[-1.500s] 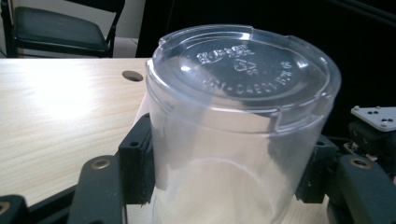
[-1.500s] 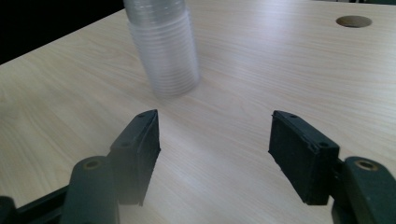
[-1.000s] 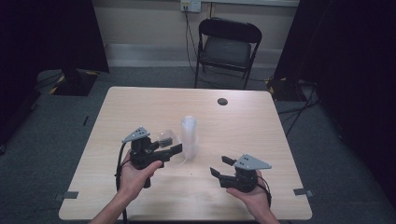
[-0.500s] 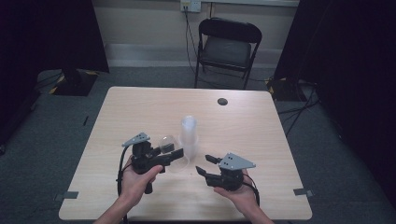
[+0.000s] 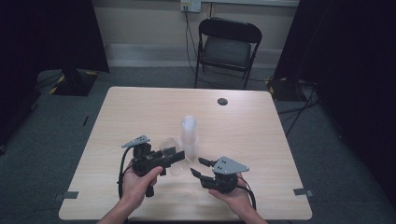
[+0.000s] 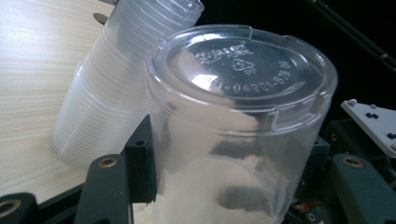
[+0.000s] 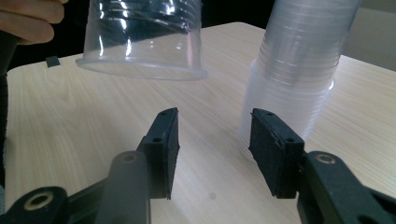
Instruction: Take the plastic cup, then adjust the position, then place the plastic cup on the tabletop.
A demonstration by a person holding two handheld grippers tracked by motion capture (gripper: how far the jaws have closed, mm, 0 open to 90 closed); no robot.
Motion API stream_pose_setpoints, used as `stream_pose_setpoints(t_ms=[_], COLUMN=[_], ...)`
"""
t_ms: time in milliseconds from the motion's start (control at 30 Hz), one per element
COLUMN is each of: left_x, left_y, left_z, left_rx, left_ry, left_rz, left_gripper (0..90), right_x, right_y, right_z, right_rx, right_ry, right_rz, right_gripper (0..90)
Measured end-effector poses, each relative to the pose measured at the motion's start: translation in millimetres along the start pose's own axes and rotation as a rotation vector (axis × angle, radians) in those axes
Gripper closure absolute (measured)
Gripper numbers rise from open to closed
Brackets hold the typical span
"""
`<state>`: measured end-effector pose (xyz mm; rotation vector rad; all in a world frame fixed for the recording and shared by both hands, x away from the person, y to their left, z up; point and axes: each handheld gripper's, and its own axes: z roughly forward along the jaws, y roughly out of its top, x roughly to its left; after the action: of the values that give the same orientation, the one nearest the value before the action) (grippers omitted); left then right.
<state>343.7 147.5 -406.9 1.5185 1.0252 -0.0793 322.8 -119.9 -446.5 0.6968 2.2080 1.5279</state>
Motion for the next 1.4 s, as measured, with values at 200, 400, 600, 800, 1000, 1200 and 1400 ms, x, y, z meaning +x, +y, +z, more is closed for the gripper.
stream_pose_setpoints(t_ms=[200, 400, 600, 800, 1000, 1200, 1400], left_x=[-1.6, -0.2, 2.8, 6.0, 11.6, 12.3, 5.7], left_y=[-3.3, -6.2, -7.1, -8.4, -11.3, -12.9, -16.6], left_z=[3.3, 5.5, 7.1, 8.2, 10.3, 11.9, 16.6], left_rx=[0.012, 0.023, 0.03, 0.032, 0.036, 0.039, 0.062], left_ry=[-0.027, -0.041, -0.048, -0.064, -0.112, -0.138, -0.174], left_rz=[-0.032, -0.061, -0.074, -0.103, -0.198, -0.218, -0.217], left_gripper=[40.7, 40.8, 40.9, 41.0, 41.4, 42.4, 42.5], right_x=[2.1, 3.3, 5.2, 6.9, 11.1, 13.7, 15.2], right_y=[-0.9, -0.5, -0.2, 0.4, 1.3, 2.7, 4.5], right_z=[-0.2, 0.8, -0.8, -2.3, -1.8, 1.6, 4.0], right_rx=[-0.015, -0.032, -0.062, -0.094, -0.127, -0.15, -0.155], right_ry=[-0.007, -0.013, -0.02, -0.021, -0.011, -0.006, -0.007], right_rz=[-0.015, -0.028, -0.047, -0.074, -0.121, -0.127, -0.118], right_gripper=[53.6, 54.5, 57.1, 62.0, 65.8, 68.4, 70.3])
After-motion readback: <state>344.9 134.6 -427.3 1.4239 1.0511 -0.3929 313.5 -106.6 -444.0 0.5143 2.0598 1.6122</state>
